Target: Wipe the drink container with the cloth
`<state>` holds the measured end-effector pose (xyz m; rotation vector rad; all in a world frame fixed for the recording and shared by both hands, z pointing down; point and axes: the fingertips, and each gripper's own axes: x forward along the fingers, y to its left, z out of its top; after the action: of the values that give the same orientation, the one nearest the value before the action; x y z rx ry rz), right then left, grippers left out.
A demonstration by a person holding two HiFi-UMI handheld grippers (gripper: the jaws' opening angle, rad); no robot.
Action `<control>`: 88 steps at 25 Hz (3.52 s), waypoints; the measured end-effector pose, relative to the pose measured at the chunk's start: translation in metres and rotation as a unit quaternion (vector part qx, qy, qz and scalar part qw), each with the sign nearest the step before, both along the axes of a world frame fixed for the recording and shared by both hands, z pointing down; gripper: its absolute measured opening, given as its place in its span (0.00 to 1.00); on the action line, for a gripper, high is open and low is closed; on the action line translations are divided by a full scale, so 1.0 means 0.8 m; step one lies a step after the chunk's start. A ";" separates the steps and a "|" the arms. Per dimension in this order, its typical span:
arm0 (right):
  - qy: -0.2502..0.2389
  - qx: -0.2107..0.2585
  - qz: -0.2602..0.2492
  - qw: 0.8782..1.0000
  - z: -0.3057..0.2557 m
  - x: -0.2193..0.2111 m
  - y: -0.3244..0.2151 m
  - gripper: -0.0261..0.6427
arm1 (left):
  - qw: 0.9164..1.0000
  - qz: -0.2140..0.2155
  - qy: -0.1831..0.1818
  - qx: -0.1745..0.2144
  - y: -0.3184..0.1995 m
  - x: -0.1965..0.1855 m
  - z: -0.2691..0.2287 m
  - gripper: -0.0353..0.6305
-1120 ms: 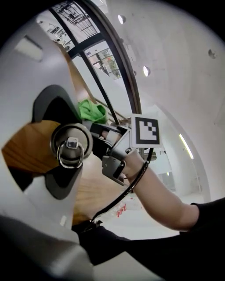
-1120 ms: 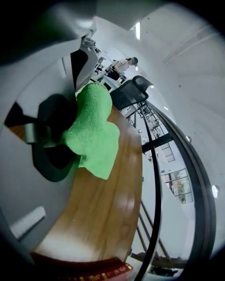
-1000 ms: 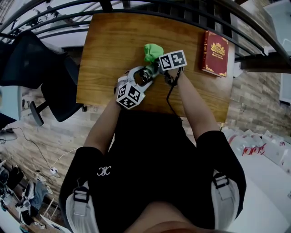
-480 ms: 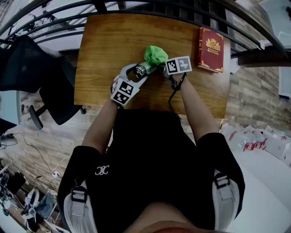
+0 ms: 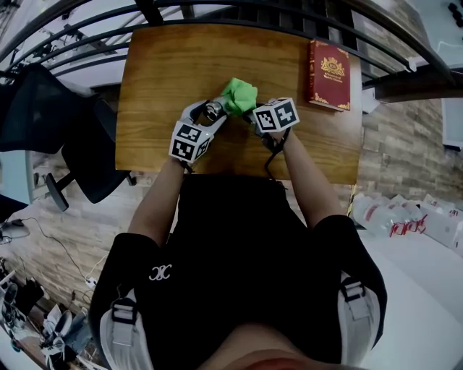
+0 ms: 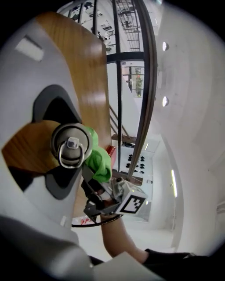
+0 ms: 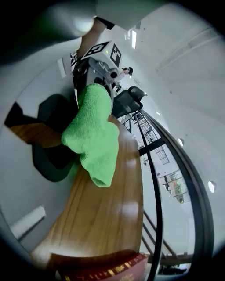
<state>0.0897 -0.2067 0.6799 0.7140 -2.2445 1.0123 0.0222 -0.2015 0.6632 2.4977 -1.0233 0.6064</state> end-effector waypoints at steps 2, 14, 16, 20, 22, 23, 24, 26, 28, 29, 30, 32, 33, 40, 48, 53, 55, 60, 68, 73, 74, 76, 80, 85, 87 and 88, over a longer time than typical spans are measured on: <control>-0.005 0.014 -0.018 1.000 -0.012 -0.006 -0.002 0.11 | 0.999 -0.020 0.019 -0.015 -0.005 -0.003 0.000 0.54; -0.030 0.042 -0.136 0.989 -0.055 -0.045 0.026 0.11 | 0.999 -0.022 0.020 -0.029 -0.007 -0.005 0.000 0.54; -0.022 0.042 -0.168 0.985 -0.057 -0.045 0.034 0.11 | 1.000 -0.010 0.014 -0.025 -0.004 -0.002 0.000 0.54; -0.024 0.033 -0.209 0.977 -0.061 -0.040 0.047 0.11 | 1.000 -0.007 0.014 -0.024 0.000 0.002 0.001 0.54; -0.020 0.032 -0.223 0.974 -0.059 -0.037 0.056 0.11 | 0.999 -0.012 0.018 -0.027 0.001 0.001 0.002 0.54; -0.019 0.030 -0.227 0.973 -0.057 -0.036 0.060 0.11 | 0.999 -0.016 0.023 -0.031 0.001 0.000 0.002 0.54; -0.020 0.027 -0.227 0.973 -0.055 -0.036 0.063 0.11 | 0.999 -0.021 0.027 -0.035 0.000 -0.002 0.003 0.54; -0.023 0.023 -0.224 0.974 -0.051 -0.037 0.068 0.11 | 0.998 -0.028 0.035 -0.042 0.000 -0.005 0.003 0.54; -0.029 0.022 -0.217 0.976 -0.049 -0.039 0.070 0.11 | 0.997 -0.037 0.044 -0.051 0.000 -0.008 0.004 0.54; -0.032 0.022 -0.214 0.976 -0.048 -0.040 0.071 0.11 | 0.996 -0.044 0.053 -0.058 0.000 -0.009 0.005 0.54; -0.034 0.022 -0.211 0.977 -0.046 -0.041 0.072 0.11 | 0.994 -0.054 0.065 -0.066 0.001 -0.011 0.005 0.54; -0.033 0.021 -0.207 0.978 -0.041 -0.042 0.075 0.11 | 0.989 -0.079 0.094 -0.085 0.002 -0.017 0.007 0.54; -0.029 0.021 -0.206 0.978 -0.037 -0.043 0.076 0.11 | 0.985 -0.091 0.108 -0.095 0.003 -0.020 0.008 0.54; -0.008 0.013 -0.195 0.981 -0.006 -0.045 0.080 0.11 | 0.953 -0.167 0.196 -0.159 0.000 -0.041 0.014 0.54; 0.040 0.014 -0.120 0.992 0.024 -0.027 0.048 0.11 | 0.897 -0.245 0.286 -0.233 0.000 -0.057 0.026 0.54; 0.042 0.010 -0.118 0.992 0.022 -0.037 0.049 0.11 | 0.875 -0.272 0.312 -0.253 -0.003 -0.062 0.028 0.54; 0.033 0.012 -0.138 0.990 0.017 -0.051 0.058 0.11 | 0.870 -0.278 0.316 -0.258 -0.003 -0.063 0.028 0.54; 0.017 0.016 -0.178 0.984 0.008 -0.088 0.075 0.11 | 0.863 -0.287 0.319 -0.266 -0.008 -0.065 0.029 0.54; 0.011 0.006 -0.189 0.982 0.012 -0.113 0.085 0.11 | 0.865 -0.282 0.309 -0.279 -0.007 -0.064 0.028 0.54; 0.029 -0.032 -0.160 0.986 0.042 -0.095 0.087 0.12 | 0.869 -0.276 0.298 -0.283 -0.005 -0.060 0.029 0.54; 0.036 -0.038 -0.152 0.987 0.047 -0.089 0.086 0.12 | 0.871 -0.274 0.295 -0.283 -0.005 -0.059 0.028 0.54; 0.051 -0.047 -0.135 0.988 0.056 -0.077 0.083 0.12 | 0.876 -0.269 0.286 -0.280 -0.006 -0.059 0.027 0.54; 0.080 -0.054 -0.093 0.991 0.069 -0.050 0.072 0.12 | 0.884 -0.260 0.272 -0.277 -0.005 -0.059 0.024 0.54; 0.092 -0.040 -0.033 0.994 0.069 -0.018 0.048 0.12 | 0.898 -0.249 0.244 -0.269 -0.004 -0.058 0.023 0.54; 0.097 -0.027 -0.012 0.995 0.066 -0.008 0.038 0.12 | 0.905 -0.243 0.230 -0.263 -0.005 -0.059 0.022 0.54; 0.099 -0.021 -0.002 0.995 0.064 -0.003 0.033 0.12 | 0.909 -0.240 0.222 -0.259 -0.005 -0.060 0.021 0.54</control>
<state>0.0871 -0.1803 0.7312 0.7563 -2.0478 0.9400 -0.0255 -0.2058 0.6804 1.7142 -1.0634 0.1144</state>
